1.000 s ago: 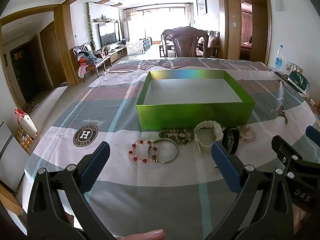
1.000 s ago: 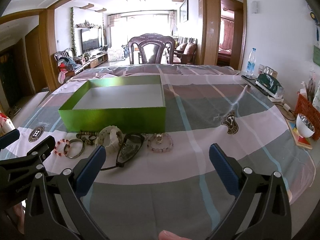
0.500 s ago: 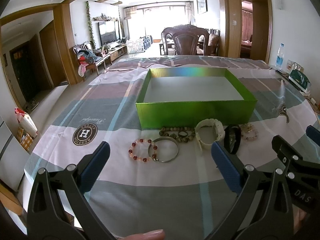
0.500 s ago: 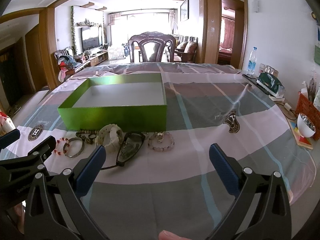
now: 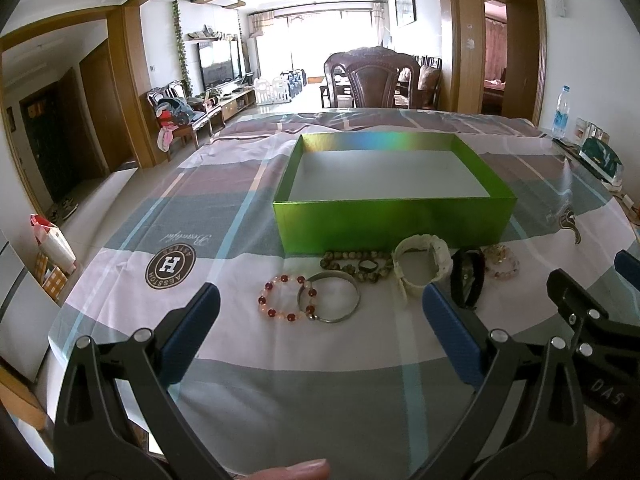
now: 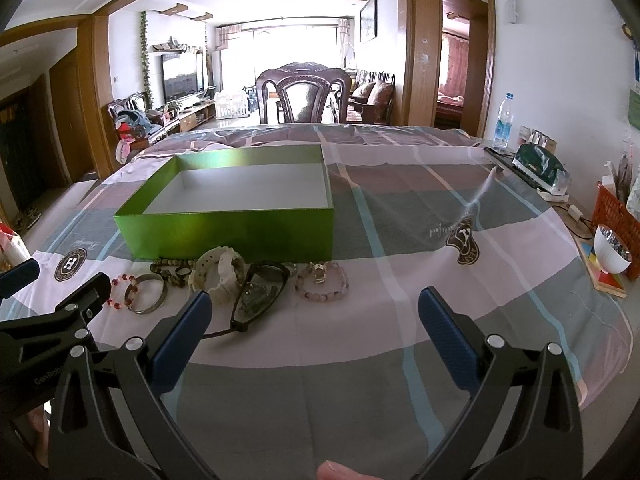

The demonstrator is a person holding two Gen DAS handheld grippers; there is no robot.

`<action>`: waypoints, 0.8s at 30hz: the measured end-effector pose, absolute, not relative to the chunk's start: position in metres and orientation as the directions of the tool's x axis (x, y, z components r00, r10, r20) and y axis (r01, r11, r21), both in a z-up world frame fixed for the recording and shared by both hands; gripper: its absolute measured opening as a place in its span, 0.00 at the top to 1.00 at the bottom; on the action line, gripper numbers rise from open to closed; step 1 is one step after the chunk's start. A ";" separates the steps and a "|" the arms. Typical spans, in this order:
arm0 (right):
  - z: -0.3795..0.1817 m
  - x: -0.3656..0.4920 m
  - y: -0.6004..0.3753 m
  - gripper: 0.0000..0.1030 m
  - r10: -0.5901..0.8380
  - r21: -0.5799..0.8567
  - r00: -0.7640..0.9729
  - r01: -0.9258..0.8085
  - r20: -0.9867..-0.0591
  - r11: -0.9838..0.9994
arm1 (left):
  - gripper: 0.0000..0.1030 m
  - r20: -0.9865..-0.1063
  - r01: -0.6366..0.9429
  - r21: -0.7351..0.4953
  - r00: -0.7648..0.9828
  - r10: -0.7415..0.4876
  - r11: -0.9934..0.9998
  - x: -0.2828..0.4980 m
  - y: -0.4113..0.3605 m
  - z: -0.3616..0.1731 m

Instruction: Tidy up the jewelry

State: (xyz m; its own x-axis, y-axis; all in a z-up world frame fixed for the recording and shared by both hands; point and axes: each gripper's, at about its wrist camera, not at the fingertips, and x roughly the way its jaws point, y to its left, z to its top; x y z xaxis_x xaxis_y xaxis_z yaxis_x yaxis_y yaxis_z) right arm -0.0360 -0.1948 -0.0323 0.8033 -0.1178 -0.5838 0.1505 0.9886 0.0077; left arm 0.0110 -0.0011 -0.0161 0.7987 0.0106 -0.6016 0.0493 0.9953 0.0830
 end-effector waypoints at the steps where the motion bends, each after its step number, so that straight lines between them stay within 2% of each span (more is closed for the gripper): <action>1: -0.034 -0.034 -0.195 0.02 -0.135 -0.011 0.797 0.159 -0.588 0.987 | 0.03 -0.610 0.051 0.084 0.792 0.011 0.995 0.012 0.000 -0.018; 3: -0.041 -0.026 -0.198 0.02 -0.199 -0.091 0.771 0.181 -0.605 0.979 | 0.03 -0.626 0.043 0.108 0.779 0.034 0.993 0.016 0.001 -0.023; 4: -0.046 -0.022 -0.203 0.02 -0.225 -0.118 0.754 0.194 -0.617 0.974 | 0.03 -0.639 0.027 0.170 0.764 0.089 0.985 0.021 -0.001 -0.032; 6: -0.056 -0.016 -0.218 0.02 -0.210 -0.100 0.723 0.192 -0.658 0.976 | 0.03 -0.668 0.035 0.216 0.734 0.122 0.976 0.027 0.000 -0.043; 10: -0.071 -0.012 -0.240 0.07 -0.152 -0.029 0.693 0.186 -0.705 0.982 | 0.05 -0.729 0.085 0.174 0.680 0.070 0.981 0.032 0.010 -0.060; 12: -0.074 -0.008 -0.240 0.14 -0.086 0.025 0.677 0.152 -0.731 0.988 | 0.10 -0.739 0.089 0.152 0.672 0.053 0.984 0.034 0.013 -0.061; 14: -0.080 0.002 -0.234 0.32 -0.001 0.079 0.653 0.094 -0.758 0.992 | 0.14 -0.750 0.093 0.119 0.661 0.028 0.989 0.039 0.016 -0.060; 15: -0.081 0.006 -0.231 0.37 0.011 0.080 0.646 0.078 -0.763 0.994 | 0.17 -0.753 0.093 0.115 0.657 0.025 0.989 0.042 0.016 -0.061; 17: -0.084 0.017 -0.219 0.54 0.045 0.078 0.631 0.025 -0.775 0.997 | 0.22 -0.762 0.093 0.117 0.647 0.029 0.989 0.048 0.015 -0.061; 21: -0.083 0.040 -0.198 0.59 0.102 0.102 0.607 -0.035 -0.788 0.994 | 0.28 -0.785 0.088 0.098 0.619 0.022 0.991 0.058 0.020 -0.064; 24: -0.089 0.056 -0.190 0.60 0.108 0.096 0.586 -0.050 -0.803 0.994 | 0.29 -0.799 0.075 0.080 0.601 0.019 0.994 0.069 0.025 -0.066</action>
